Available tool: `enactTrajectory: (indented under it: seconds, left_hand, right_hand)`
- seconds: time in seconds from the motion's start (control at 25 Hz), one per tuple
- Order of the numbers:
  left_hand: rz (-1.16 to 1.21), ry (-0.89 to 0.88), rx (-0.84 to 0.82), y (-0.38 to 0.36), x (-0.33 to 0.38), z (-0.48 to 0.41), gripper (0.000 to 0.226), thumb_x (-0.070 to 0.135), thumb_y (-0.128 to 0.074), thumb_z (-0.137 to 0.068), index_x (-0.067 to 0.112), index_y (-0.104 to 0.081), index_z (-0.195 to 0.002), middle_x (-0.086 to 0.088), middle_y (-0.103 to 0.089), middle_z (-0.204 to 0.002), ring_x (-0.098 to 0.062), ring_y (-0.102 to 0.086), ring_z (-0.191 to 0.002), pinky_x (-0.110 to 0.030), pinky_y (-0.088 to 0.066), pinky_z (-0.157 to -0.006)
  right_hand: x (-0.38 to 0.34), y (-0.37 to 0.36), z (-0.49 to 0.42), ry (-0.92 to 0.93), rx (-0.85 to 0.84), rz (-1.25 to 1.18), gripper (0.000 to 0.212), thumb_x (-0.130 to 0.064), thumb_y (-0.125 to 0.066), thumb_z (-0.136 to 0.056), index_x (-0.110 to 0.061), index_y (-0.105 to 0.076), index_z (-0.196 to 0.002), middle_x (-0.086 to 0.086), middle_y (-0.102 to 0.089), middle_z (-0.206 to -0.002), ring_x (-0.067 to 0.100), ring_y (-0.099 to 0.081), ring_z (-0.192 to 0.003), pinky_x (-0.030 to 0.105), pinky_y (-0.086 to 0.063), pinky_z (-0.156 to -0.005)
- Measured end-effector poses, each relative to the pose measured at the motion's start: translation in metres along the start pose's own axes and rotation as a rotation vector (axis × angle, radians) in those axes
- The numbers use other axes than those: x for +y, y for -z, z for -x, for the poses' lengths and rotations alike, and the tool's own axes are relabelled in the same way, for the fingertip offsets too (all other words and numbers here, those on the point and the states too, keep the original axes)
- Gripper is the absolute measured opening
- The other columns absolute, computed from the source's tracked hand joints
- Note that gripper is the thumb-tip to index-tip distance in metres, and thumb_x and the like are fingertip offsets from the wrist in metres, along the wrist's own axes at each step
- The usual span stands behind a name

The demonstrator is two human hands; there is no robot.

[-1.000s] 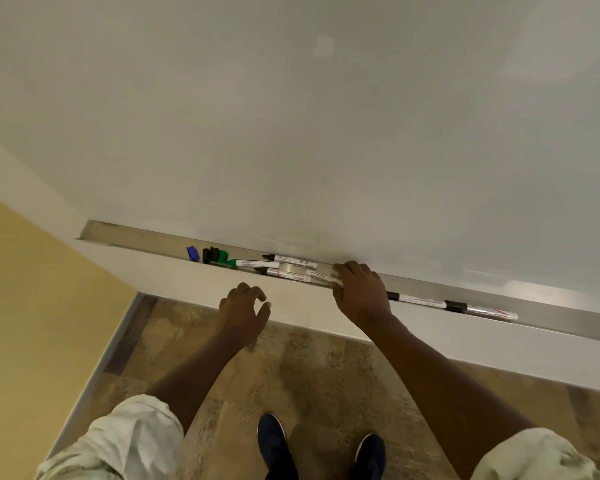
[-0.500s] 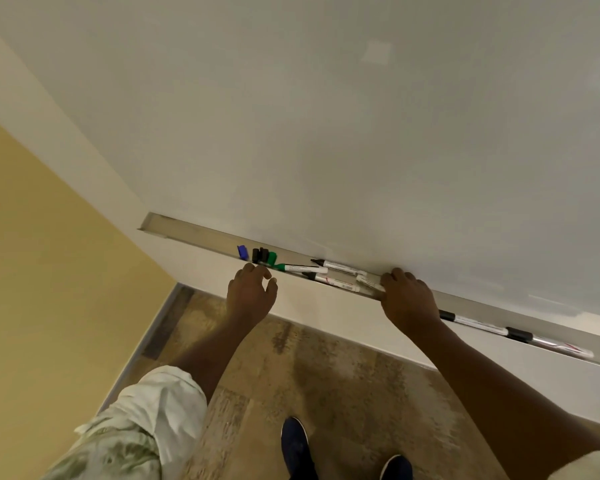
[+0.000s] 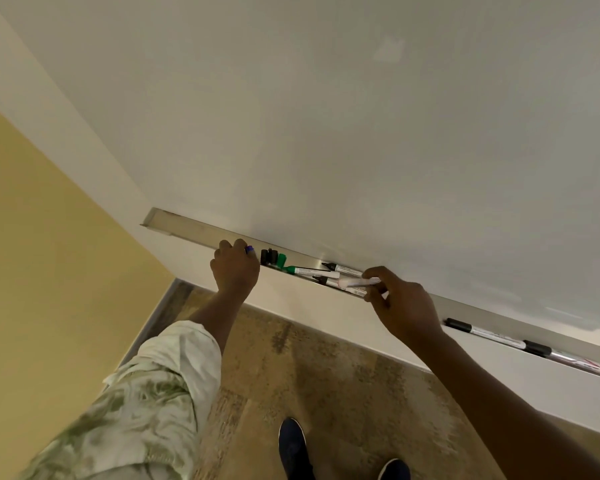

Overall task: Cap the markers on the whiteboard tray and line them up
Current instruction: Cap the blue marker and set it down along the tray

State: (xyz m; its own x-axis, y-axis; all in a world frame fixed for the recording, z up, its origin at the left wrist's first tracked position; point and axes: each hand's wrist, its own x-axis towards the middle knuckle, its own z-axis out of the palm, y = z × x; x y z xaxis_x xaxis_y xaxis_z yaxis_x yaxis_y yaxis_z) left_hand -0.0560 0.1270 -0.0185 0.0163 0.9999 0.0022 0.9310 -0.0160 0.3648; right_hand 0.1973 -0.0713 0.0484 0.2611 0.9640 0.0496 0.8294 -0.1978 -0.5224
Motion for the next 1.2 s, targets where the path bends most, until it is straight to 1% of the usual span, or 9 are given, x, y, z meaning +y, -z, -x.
enactTrajectory:
  seconds: [0.16,0.28,0.36,0.44,0.52,0.68,0.84,0.96,1.2]
  left_hand:
    - [0.016,0.036,0.005,-0.004,-0.003,-0.011,0.031,0.031,-0.059,-0.094,0.003,-0.061,-0.106,-0.018,-0.061,-0.104,-0.037,-0.061,-0.095,-0.047,-0.048,-0.082]
    - [0.080,0.163,-0.020,-0.007,-0.002,-0.015,0.036,0.033,-0.065,-0.091,0.002,-0.058,-0.108,-0.018,-0.060,-0.108,-0.037,-0.062,-0.098,-0.047,-0.050,-0.084]
    - [0.093,0.226,-0.047,-0.008,-0.003,-0.018,0.039,0.034,-0.067,-0.090,0.002,-0.058,-0.110,-0.018,-0.059,-0.111,-0.037,-0.062,-0.100,-0.047,-0.051,-0.085]
    - [0.093,0.240,-0.059,-0.009,-0.004,-0.020,0.037,0.033,-0.067,-0.091,0.003,-0.059,-0.111,-0.019,-0.059,-0.112,-0.037,-0.063,-0.100,-0.047,-0.052,-0.086]
    - [0.067,0.204,-0.058,-0.010,-0.005,-0.021,0.034,0.032,-0.066,-0.091,0.004,-0.060,-0.109,-0.018,-0.058,-0.110,-0.038,-0.062,-0.098,-0.048,-0.052,-0.086]
    - [0.130,0.067,-0.011,-0.006,-0.004,-0.016,0.029,0.031,-0.061,-0.093,0.003,-0.060,-0.102,-0.019,-0.059,-0.103,-0.038,-0.061,-0.090,-0.046,-0.051,-0.080]
    - [0.354,-0.242,-0.062,0.008,0.007,-0.001,0.014,0.020,-0.063,-0.092,0.006,-0.060,-0.097,-0.012,-0.065,-0.088,-0.029,-0.062,-0.076,-0.039,-0.051,-0.065]
    - [0.389,-0.470,-0.124,0.019,0.020,0.017,0.012,0.022,-0.063,-0.094,0.013,-0.060,-0.102,-0.002,-0.064,-0.079,-0.021,-0.059,-0.066,-0.038,-0.051,-0.061]
    - [0.294,-0.744,-0.142,0.034,0.040,0.040,0.018,0.023,-0.056,-0.098,0.021,-0.058,-0.115,0.001,-0.067,-0.096,-0.016,-0.059,-0.079,-0.036,-0.054,-0.068]
  right_hand:
    - [-0.020,-0.018,0.010,0.019,0.007,-0.174,0.022,-0.023,-0.060,-0.095,-0.027,-0.063,-0.116,-0.008,-0.075,-0.097,0.005,-0.066,-0.063,0.028,-0.058,-0.060]
    - [-0.030,-0.028,0.012,-0.052,0.027,-0.270,0.020,-0.036,-0.063,-0.092,-0.030,-0.064,-0.111,-0.016,-0.071,-0.090,-0.001,-0.066,-0.065,0.010,-0.050,-0.058]
    - [-0.036,-0.031,0.010,-0.081,0.053,-0.316,0.019,-0.040,-0.066,-0.089,-0.032,-0.064,-0.106,-0.025,-0.063,-0.083,-0.005,-0.064,-0.067,0.005,-0.046,-0.055]
    - [-0.039,-0.033,0.007,-0.087,0.048,-0.336,0.017,-0.034,-0.068,-0.089,-0.032,-0.060,-0.104,-0.025,-0.059,-0.082,-0.007,-0.063,-0.071,0.004,-0.046,-0.055]
    - [-0.039,-0.034,0.006,-0.100,0.015,-0.322,0.017,-0.028,-0.067,-0.091,-0.031,-0.057,-0.105,-0.019,-0.060,-0.086,-0.005,-0.063,-0.067,0.005,-0.045,-0.053]
    - [-0.036,-0.030,0.008,-0.080,-0.048,-0.308,0.028,-0.017,-0.061,-0.094,-0.030,-0.043,-0.112,-0.008,-0.062,-0.093,0.004,-0.065,-0.061,0.012,-0.047,-0.052]
    - [-0.034,-0.019,0.005,-0.039,-0.057,-0.270,0.038,-0.014,-0.061,-0.092,-0.023,-0.036,-0.118,-0.001,-0.065,-0.095,0.011,-0.062,-0.059,0.020,-0.050,-0.054]
    - [-0.036,-0.012,0.000,-0.012,-0.074,-0.260,0.037,-0.015,-0.061,-0.091,-0.026,-0.039,-0.120,-0.004,-0.065,-0.097,0.007,-0.059,-0.058,0.014,-0.043,-0.053]
    - [-0.034,0.006,-0.001,0.017,-0.065,-0.253,0.032,-0.019,-0.057,-0.093,-0.035,-0.042,-0.115,-0.012,-0.061,-0.089,0.008,-0.057,-0.062,0.014,-0.039,-0.055]
